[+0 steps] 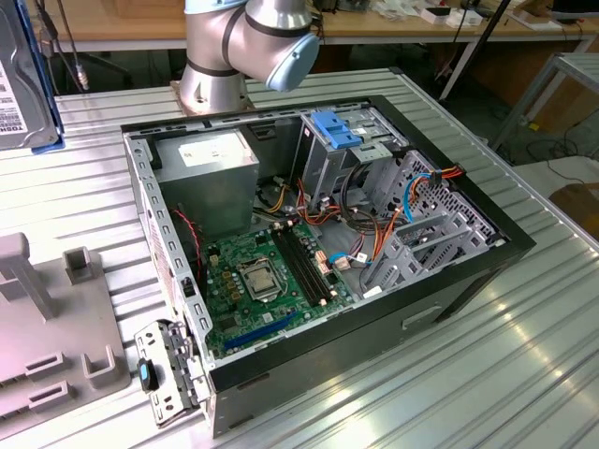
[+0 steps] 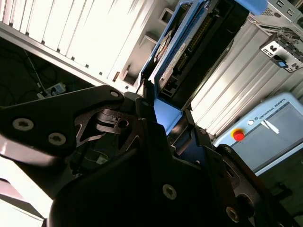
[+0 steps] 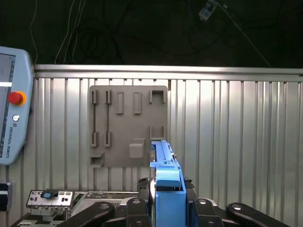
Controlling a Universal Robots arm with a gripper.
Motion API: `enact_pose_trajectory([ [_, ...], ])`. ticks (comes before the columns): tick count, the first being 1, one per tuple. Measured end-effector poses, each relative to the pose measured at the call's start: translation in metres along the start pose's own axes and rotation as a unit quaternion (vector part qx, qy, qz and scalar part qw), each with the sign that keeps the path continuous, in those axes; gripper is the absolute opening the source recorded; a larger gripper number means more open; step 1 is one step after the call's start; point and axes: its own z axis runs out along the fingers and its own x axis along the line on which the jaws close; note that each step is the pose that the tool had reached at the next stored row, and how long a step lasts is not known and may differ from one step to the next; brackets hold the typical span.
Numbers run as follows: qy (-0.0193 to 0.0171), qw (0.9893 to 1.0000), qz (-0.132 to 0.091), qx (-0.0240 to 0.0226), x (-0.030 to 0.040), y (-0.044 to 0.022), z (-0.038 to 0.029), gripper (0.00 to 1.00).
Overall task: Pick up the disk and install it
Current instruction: 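Pick up the disk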
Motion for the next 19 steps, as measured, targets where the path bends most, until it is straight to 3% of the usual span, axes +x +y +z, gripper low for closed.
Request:
enact_pose_trajectory([
  [13,0.0000,1.0000,0.000,0.0000,0.0002,-0.0226,0.0004,0.37],
  [19,0.0000,1.0000,0.000,0.0000,0.0004,-0.0413,0.0006,0.37],
])
